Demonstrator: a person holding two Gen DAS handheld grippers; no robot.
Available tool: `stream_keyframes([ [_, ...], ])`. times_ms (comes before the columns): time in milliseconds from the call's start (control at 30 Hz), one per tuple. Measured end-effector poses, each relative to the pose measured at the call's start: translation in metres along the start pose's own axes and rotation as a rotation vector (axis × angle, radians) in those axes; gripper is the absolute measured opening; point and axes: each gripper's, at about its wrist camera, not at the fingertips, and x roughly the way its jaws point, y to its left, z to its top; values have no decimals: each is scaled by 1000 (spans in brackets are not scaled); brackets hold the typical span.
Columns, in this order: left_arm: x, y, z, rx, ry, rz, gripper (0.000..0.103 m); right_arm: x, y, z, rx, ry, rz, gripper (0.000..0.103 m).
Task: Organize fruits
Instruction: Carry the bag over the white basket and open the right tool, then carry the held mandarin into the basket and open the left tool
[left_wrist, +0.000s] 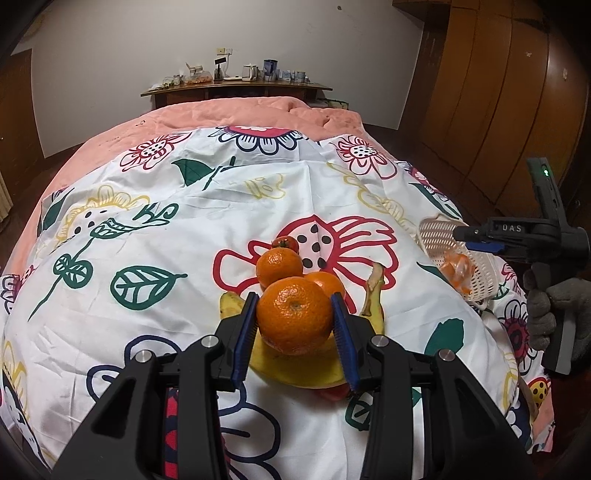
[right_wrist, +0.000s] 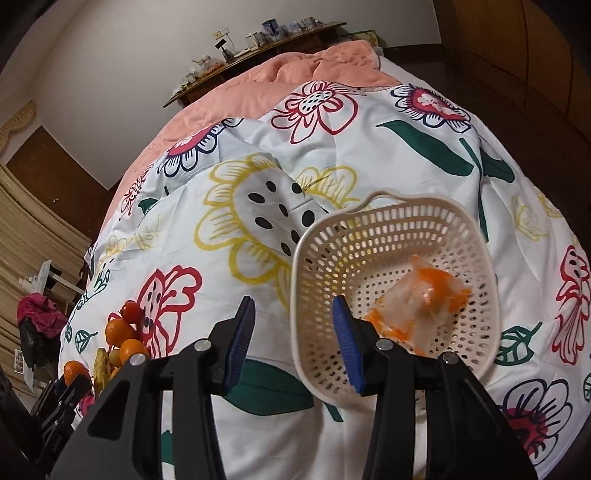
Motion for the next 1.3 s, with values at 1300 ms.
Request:
stream_keyframes([
  [1300, 24, -121, 32, 203, 53, -74, 40, -33, -118, -43, 195, -156, -69, 67],
])
